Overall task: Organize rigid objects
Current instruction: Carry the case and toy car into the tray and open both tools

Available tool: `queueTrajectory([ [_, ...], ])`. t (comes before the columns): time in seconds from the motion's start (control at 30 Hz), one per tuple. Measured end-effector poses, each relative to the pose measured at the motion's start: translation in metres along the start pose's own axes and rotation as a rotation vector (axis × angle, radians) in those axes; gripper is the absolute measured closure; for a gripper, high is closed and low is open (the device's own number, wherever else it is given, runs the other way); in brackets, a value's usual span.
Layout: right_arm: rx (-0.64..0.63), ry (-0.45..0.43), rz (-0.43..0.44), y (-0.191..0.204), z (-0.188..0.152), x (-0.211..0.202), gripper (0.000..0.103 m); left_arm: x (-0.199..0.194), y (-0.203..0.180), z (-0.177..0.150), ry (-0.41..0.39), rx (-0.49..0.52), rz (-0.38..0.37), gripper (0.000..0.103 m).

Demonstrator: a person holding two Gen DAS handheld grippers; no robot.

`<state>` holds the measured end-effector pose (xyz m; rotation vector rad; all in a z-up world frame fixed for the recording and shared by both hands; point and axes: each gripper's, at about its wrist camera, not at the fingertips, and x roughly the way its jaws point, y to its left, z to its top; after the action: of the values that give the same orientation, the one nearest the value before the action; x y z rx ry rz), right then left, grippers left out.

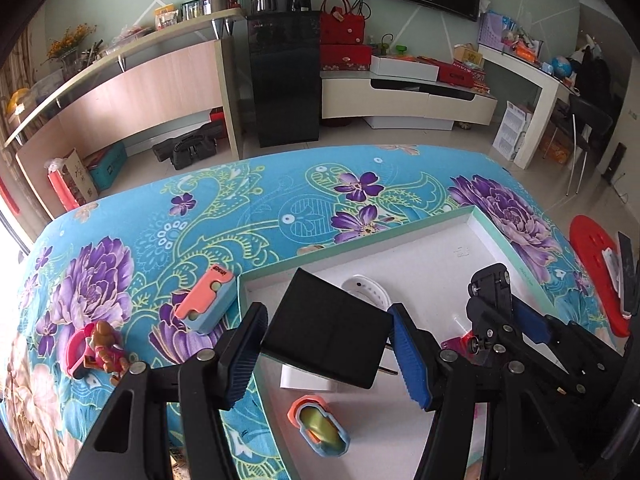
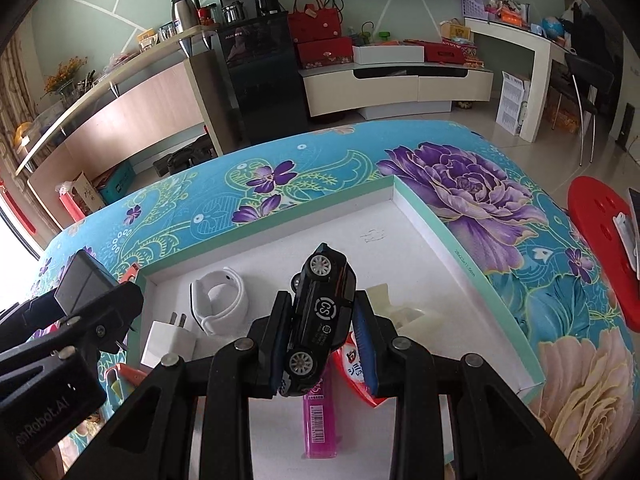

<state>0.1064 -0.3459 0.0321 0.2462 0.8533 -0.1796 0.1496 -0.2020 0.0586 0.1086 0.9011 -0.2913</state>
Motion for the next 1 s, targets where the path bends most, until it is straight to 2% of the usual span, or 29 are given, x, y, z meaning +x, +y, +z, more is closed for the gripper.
queueTrajectory([
  [0.47, -0.014, 0.045, -0.035, -0.002, -0.003, 0.01, 0.071, 0.021, -0.007, -0.009, 0.058, -0.001, 0.01, 0.038],
  [0.9, -0.004, 0.064, -0.058, -0.007, -0.004, 0.014, 0.071, 0.021, -0.003, -0.012, 0.057, -0.012, 0.039, 0.037],
  [1.0, 0.004, 0.06, -0.062, -0.008, -0.004, 0.013, 0.066, 0.02, 0.0, -0.012, 0.06, -0.022, 0.043, 0.037],
])
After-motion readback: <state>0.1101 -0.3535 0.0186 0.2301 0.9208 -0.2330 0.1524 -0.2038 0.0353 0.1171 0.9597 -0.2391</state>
